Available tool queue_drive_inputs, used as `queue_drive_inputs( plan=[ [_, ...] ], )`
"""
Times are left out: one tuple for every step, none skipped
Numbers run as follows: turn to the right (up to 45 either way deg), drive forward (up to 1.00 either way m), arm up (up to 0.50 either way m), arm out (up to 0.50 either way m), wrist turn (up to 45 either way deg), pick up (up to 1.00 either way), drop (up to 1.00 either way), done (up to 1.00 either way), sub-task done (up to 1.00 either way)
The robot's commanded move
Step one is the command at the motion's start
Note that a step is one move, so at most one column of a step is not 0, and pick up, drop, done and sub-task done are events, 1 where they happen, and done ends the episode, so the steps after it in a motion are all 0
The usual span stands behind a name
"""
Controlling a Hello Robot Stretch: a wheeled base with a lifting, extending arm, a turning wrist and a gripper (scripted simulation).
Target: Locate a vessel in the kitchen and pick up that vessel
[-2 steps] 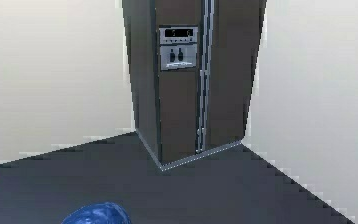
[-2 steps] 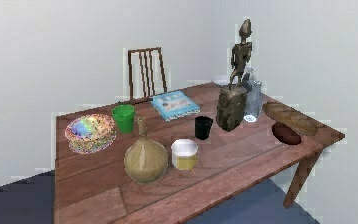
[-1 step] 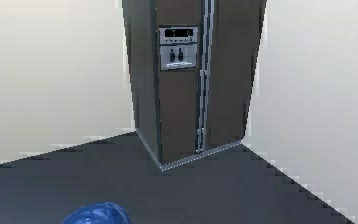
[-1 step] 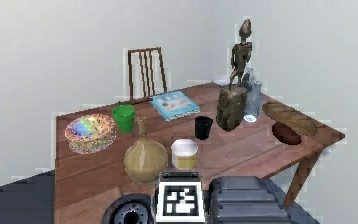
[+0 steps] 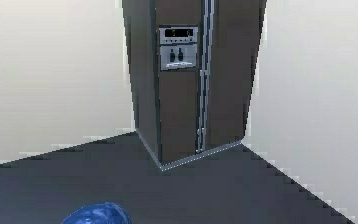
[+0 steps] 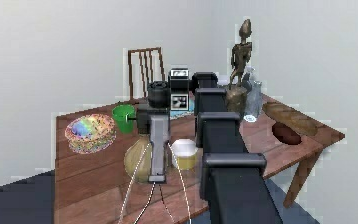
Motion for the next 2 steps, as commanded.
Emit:
queue_drive_inputs(
  plan=[
    [0.0, 0.00, 0.00, 0.00, 45.0, 0.00, 0.00, 0.00, 0.00],
    [0.0, 0.00, 0.00, 0.02, 0.0, 0.00, 0.00, 0.00, 0.00]
  ],
)
